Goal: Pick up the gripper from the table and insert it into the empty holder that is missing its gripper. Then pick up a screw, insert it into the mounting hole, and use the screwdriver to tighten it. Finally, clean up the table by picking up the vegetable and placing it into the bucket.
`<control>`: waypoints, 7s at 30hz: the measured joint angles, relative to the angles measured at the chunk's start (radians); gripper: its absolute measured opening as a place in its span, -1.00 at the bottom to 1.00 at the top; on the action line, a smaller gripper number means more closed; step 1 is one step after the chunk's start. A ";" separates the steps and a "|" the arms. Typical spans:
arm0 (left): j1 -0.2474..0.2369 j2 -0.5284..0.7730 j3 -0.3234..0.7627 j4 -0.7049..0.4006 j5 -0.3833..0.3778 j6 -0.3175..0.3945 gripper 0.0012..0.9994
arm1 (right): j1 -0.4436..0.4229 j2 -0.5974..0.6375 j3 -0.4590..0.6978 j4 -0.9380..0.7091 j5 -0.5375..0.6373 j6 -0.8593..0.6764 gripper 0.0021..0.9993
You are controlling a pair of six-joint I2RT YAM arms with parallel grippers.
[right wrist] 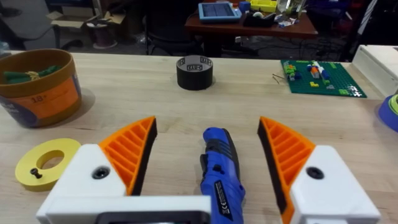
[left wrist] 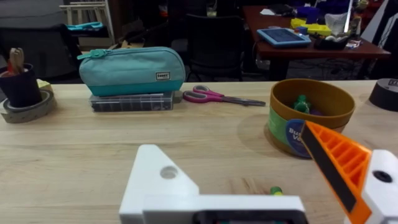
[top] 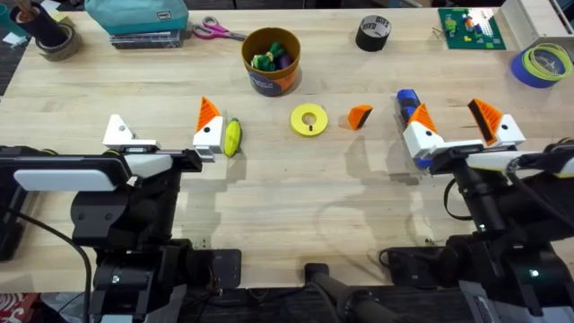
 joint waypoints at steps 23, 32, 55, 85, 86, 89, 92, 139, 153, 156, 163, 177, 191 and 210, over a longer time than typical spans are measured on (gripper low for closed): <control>0.000 0.408 0.661 -0.561 -0.049 -0.004 0.97 | 0.000 0.285 0.639 -0.396 -0.016 0.000 1.00; 0.000 0.813 0.932 -0.761 -0.058 -0.003 0.97 | 0.000 0.787 1.014 -0.764 -0.020 0.000 1.00; -0.140 1.130 0.945 -0.906 -0.026 -0.070 0.97 | 0.000 1.077 1.064 -0.826 -0.023 0.000 1.00; -0.179 1.586 0.947 -0.751 0.001 -0.179 -0.99 | 0.000 1.077 1.064 -0.809 -0.023 0.000 1.00; -0.179 1.583 0.949 -0.755 0.004 -0.179 -0.99 | 0.000 1.077 1.064 -0.809 -0.023 0.000 1.00; -0.179 1.545 0.968 -0.773 0.020 -0.180 -0.99 | 0.000 1.077 1.064 -0.809 -0.022 0.000 1.00; -0.179 1.450 1.011 -0.825 0.032 -0.180 -0.99 | 0.000 1.077 1.064 -0.809 -0.023 0.000 1.00; -0.176 0.999 1.097 -0.645 0.001 0.271 0.97 | 0.000 1.077 1.066 -1.330 -0.023 -0.001 1.00; -0.049 0.869 1.012 -0.503 0.099 0.356 0.97 | 0.000 1.077 1.067 -1.330 -0.023 -0.001 1.00; -0.007 0.766 0.906 -0.410 0.168 0.354 0.97 | 0.000 1.077 1.068 -1.330 -0.023 -0.001 1.00; 0.034 0.537 0.596 -0.112 0.316 0.306 0.97 | 0.000 1.077 1.068 -1.330 -0.023 -0.001 1.00; 0.034 0.171 0.133 0.164 0.435 0.017 0.97 | 0.000 1.077 1.068 -1.330 -0.023 -0.004 1.00; -0.040 0.031 0.010 0.118 0.906 -0.050 0.97 | 0.000 1.077 1.068 -1.330 -0.023 -0.004 1.00; -0.079 0.010 0.008 -0.102 1.101 0.035 0.97 | 0.000 1.077 1.068 -1.330 -0.023 -0.004 1.00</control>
